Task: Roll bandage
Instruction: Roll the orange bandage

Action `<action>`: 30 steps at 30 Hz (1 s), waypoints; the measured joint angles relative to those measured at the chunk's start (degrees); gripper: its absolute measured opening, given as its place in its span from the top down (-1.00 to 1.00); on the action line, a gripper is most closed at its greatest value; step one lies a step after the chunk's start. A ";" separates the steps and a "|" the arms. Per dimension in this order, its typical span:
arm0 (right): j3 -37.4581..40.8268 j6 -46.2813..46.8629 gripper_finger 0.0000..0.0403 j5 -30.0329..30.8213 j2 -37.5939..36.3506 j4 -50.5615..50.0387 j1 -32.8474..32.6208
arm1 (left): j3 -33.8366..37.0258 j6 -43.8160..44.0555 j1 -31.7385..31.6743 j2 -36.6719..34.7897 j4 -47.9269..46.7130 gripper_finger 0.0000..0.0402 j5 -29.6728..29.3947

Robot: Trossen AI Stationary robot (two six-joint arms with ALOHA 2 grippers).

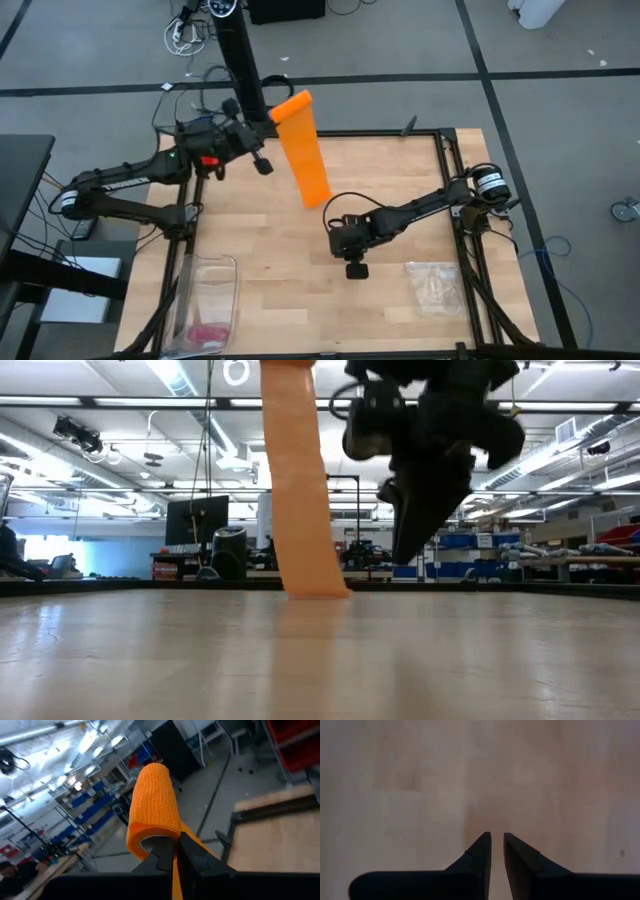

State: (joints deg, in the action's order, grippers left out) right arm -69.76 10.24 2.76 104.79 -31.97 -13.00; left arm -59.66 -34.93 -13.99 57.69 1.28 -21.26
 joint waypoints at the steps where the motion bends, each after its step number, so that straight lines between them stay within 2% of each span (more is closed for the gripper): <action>1: 1.06 -0.18 0.77 0.76 0.00 1.42 0.06 | -0.32 -0.04 0.11 -0.75 -1.05 0.95 0.00; 5: 5.61 -1.50 0.85 2.83 0.00 11.41 0.94 | -2.37 -0.17 0.17 -2.06 -4.17 0.95 0.96; 10: 13.38 -3.57 0.97 8.04 0.00 33.32 3.23 | -2.75 0.45 0.34 -2.29 -4.93 0.95 1.16; 13: 16.86 -6.25 0.97 8.24 0.00 42.28 5.39 | -2.84 0.49 0.60 -2.15 -4.81 0.95 1.12; 19: 17.29 -11.67 0.94 7.83 0.02 44.00 12.36 | -2.80 0.56 0.60 -2.06 -4.70 0.95 1.10; 23: 17.26 -15.78 0.85 7.82 0.02 44.26 16.22 | -3.27 0.39 0.92 -1.99 -3.56 0.95 0.94; 30: 15.41 -16.63 0.62 7.52 -0.09 42.14 16.28 | -11.72 0.17 2.94 -0.27 -6.27 0.95 1.74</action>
State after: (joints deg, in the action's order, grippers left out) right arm -54.35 -6.39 10.28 104.71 10.17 3.29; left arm -71.38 -34.77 -11.04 57.42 -4.99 -19.52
